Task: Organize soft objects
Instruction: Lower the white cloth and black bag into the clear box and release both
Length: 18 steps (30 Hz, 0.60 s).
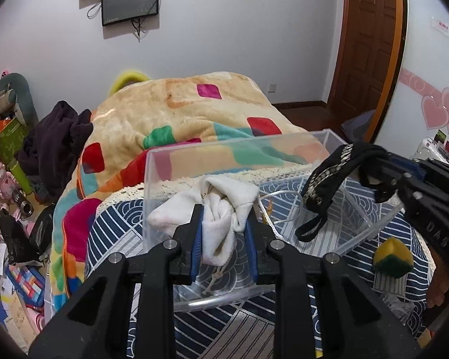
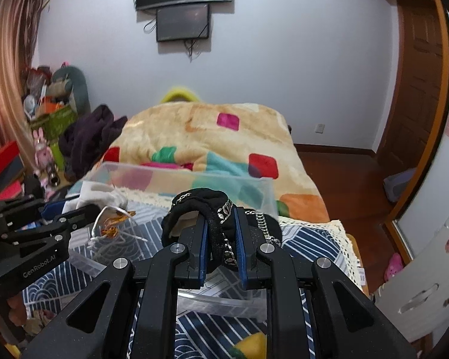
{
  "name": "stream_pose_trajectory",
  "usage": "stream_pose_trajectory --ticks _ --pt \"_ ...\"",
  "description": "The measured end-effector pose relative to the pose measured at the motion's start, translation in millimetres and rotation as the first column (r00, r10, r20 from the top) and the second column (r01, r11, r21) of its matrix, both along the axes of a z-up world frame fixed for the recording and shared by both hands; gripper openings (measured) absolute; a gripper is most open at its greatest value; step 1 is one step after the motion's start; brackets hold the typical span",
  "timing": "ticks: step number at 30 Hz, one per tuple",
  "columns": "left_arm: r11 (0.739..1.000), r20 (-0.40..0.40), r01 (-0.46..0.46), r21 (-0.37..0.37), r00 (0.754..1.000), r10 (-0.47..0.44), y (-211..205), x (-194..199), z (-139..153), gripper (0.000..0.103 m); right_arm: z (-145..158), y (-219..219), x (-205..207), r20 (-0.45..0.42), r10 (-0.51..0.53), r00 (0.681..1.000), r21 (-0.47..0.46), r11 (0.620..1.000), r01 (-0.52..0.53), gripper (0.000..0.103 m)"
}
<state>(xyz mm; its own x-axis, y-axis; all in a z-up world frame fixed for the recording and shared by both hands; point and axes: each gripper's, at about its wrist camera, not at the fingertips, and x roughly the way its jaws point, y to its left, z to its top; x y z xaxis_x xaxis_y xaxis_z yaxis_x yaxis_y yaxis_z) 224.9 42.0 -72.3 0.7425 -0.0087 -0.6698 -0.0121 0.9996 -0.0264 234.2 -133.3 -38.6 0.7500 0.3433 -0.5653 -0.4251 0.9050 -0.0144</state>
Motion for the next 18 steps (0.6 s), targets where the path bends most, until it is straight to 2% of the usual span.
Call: stream_pose_trajectory --ticks 5,7,9,11,18 --pt "1.0 -0.036 0.007 -0.019 0.999 -0.008 0 1 -7 0.029 -12 8 5 -0.054 0.033 0.998 -0.041 0.999 -0.035 0.015" --pt "1.0 -0.035 0.01 -0.022 0.999 -0.011 -1 0 -8 0.034 -17 8 6 -0.084 0.046 0.995 -0.048 0.998 -0.051 0.015" --pt "1.0 -0.026 0.006 -0.014 1.0 -0.007 -1 -5 -6 0.045 -17 9 2 -0.078 0.051 0.996 -0.059 0.997 -0.056 0.015" --pt "1.0 -0.014 0.009 -0.012 1.0 -0.009 -2 -10 -3 0.05 -17 8 -2 -0.076 0.057 0.995 -0.07 0.996 -0.063 0.016" --pt "1.0 0.04 0.028 -0.013 0.999 -0.027 -3 -33 16 0.063 -9 0 -11 -0.086 0.074 0.993 -0.037 0.996 -0.078 0.03"
